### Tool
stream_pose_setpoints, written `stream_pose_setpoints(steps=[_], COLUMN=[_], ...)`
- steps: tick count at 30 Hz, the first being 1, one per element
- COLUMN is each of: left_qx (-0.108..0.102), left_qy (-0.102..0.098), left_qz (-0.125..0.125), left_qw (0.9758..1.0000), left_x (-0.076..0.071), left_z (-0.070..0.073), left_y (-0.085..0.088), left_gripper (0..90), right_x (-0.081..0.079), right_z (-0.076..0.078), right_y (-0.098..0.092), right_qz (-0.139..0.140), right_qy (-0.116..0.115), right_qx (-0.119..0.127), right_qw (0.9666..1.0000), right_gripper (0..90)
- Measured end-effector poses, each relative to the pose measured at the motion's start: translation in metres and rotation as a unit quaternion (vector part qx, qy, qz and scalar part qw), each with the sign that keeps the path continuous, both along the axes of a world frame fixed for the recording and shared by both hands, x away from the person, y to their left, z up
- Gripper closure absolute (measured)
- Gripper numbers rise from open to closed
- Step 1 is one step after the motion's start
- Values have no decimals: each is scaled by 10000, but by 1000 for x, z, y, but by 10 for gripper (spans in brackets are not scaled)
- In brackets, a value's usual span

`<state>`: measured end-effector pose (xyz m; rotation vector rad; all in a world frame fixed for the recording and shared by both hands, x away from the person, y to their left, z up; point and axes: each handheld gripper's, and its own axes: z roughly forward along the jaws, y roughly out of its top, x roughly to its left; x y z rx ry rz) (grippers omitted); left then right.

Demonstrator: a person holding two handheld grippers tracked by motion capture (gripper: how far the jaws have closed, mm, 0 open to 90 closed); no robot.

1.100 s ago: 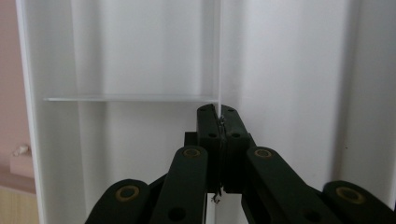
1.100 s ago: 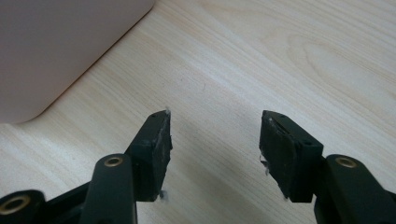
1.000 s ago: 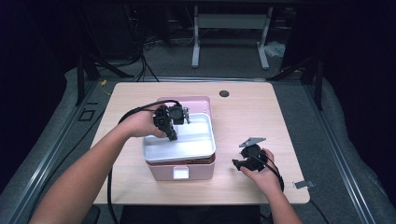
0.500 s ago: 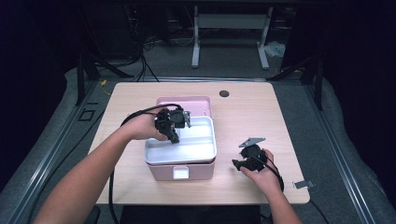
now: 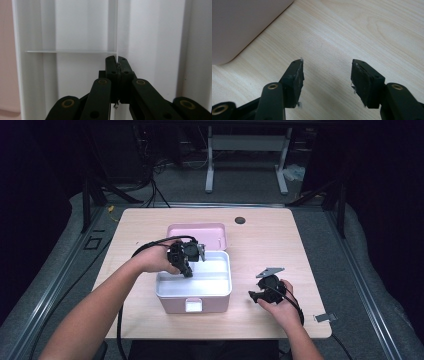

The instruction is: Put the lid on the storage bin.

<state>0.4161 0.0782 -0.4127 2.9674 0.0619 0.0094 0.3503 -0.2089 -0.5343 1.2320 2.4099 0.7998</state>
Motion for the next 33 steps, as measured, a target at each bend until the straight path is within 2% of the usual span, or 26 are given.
stream_pose_setpoints(steps=[7, 17, 22, 25, 27, 29, 33], left_qx=[-8, -67, -78, -256, -401, -513, -634], left_qy=[2, -20, -106, -60, 51, 143, 176], left_qz=[17, 153, 290, 450, 622, 843, 1155], left_qw=[10000, 9999, 9995, 9986, 9972, 9950, 9911], left_x=[1, 0, -1, 1, -1, -3, -11], left_z=[-7, -8, -5, 3, 8, 14, 19], left_y=[0, 2, 5, 9, 13, 16, 22], left_gripper=[889, 878, 813, 795, 759, 742, 735], right_x=[0, 0, 0, 0, 0, 0, 0], right_z=[0, 0, 0, 0, 0, 0, 0], right_y=[0, 0, 0, 0, 0, 0, 2], right_qz=[13, 23, 9, 11, 13, 17, 10], right_qy=[1, -9, -21, -20, -15, -7, 7], right_qx=[5, 19, 8, 7, 8, -3, -30], right_qw=[10000, 10000, 10000, 10000, 10000, 10000, 10000], right_gripper=[430, 430, 429, 430, 429, 430, 430])
